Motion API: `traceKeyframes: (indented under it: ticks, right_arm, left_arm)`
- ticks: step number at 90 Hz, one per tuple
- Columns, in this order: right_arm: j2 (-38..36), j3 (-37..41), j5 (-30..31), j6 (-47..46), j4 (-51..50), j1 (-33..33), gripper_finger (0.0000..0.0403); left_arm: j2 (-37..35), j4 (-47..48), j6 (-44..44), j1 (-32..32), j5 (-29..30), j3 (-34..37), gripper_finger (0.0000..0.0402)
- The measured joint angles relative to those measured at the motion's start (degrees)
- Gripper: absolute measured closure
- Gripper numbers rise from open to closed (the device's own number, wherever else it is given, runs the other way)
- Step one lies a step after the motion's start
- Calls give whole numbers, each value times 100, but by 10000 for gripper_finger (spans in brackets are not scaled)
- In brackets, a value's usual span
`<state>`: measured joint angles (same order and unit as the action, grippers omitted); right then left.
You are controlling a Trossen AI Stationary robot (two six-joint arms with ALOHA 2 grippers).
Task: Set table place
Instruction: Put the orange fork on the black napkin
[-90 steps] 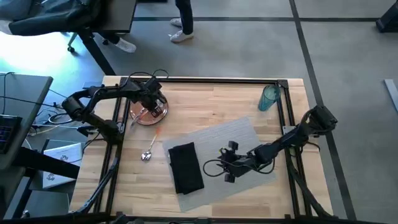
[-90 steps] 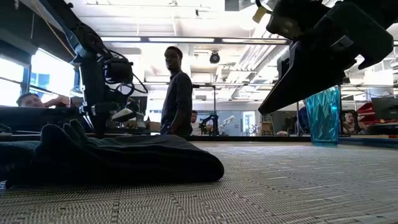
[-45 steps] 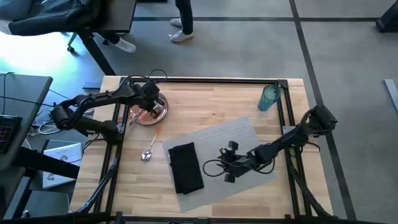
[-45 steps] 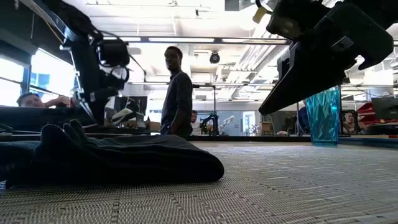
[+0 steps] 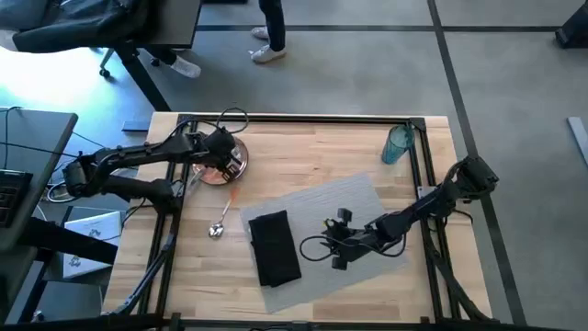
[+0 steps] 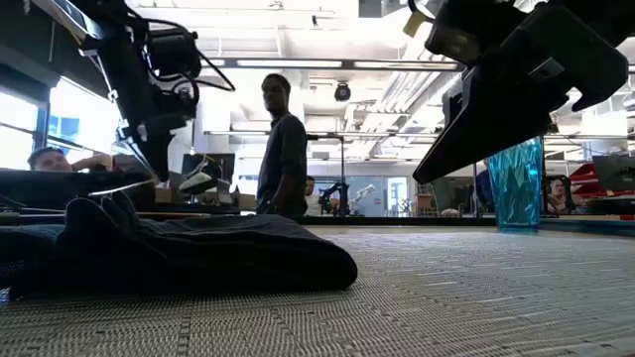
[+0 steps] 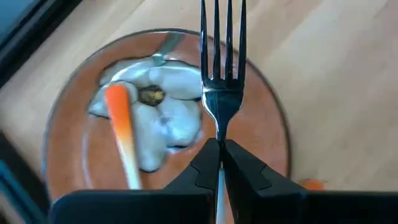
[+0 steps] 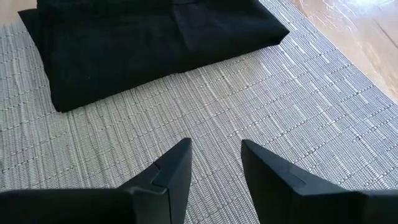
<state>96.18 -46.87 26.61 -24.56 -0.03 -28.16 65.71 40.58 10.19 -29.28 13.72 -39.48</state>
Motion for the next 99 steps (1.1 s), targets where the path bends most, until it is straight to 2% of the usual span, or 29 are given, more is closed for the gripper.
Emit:
traceKeyframes:
  ticks: [15, 40, 63, 75, 99]
  right_arm:
    - [0, 0, 0, -2, -2, 2, 277]
    - [0, 0, 2, -2, -15, 1, 277]
    - [0, 0, 2, -2, -15, 0, 277]
    - [0, 0, 2, -2, -15, 1, 277]
    - [0, 0, -45, -155, -20, -19, 277]
  left_arm:
    - [181, -77, -216, -208, -253, 0, 396]
    - [315, -105, -235, -231, -273, 0, 401]
    - [305, -101, 30, 21, -302, -4, 401]
    - [230, -94, 660, 652, -323, -4, 401]
    - [156, -164, 2603, 2749, -54, -13, 401]
